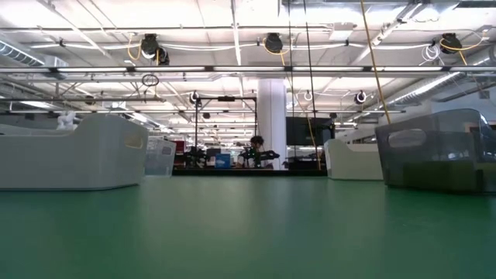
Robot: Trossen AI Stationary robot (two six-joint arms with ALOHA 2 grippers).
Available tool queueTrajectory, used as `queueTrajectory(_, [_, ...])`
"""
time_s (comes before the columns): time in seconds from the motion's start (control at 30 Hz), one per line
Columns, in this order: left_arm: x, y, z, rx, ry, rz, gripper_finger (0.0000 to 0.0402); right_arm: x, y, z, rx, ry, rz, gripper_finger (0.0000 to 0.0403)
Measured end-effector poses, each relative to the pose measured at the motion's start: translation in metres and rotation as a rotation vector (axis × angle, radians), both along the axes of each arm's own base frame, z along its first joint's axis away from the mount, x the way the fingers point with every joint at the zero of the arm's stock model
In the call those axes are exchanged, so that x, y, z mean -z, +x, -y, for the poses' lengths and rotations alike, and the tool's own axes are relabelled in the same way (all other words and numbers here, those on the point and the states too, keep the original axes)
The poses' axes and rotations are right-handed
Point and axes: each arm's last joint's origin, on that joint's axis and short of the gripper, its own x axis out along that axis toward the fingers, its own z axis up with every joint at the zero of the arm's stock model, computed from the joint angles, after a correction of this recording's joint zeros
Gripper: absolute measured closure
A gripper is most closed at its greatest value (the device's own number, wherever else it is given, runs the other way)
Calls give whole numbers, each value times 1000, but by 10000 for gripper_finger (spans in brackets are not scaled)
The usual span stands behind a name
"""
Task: Sort & place blocks by color
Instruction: Put the blue block into the white transparent bin
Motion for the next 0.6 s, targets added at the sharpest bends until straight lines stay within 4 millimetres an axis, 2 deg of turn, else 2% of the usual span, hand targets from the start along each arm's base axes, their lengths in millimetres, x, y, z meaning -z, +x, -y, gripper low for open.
queueTrajectory(0.2, [-1, 1, -2, -17, 9, 10, 316, -2, -3, 3, 141, 70, 32, 225])
queueTrajectory(0.4, [0, 2, -8, 2, 31, -9, 316, -21, -21, 3, 133, 230, 117, 223])
queueTrajectory(0.6, [9, 3, -38, -69, 97, -120, 316, -30, -38, 2, 26, 442, 123, 223])
